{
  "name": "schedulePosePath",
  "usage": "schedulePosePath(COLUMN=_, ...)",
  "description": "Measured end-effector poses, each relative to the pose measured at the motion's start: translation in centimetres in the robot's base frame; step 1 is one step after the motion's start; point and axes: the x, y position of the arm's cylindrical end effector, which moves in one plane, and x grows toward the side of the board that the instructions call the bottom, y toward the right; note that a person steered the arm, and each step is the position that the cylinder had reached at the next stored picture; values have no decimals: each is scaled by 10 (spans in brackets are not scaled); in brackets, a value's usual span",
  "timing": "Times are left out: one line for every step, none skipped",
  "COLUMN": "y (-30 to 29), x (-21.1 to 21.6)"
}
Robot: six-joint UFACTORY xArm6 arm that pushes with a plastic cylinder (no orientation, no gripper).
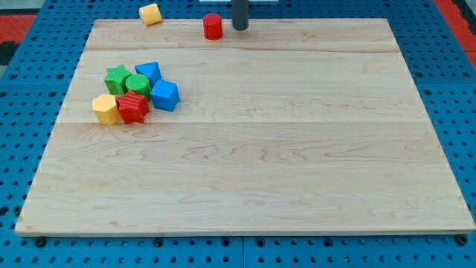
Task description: Push the red circle above the hexagon
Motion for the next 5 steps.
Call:
schedulePosePath(y=-99, x=13)
schedulePosePath(y=-220, x=43)
schedulePosePath(y=-278, x=81)
schedulePosePath(y=-288, x=94)
schedulePosePath(y=-289, x=125)
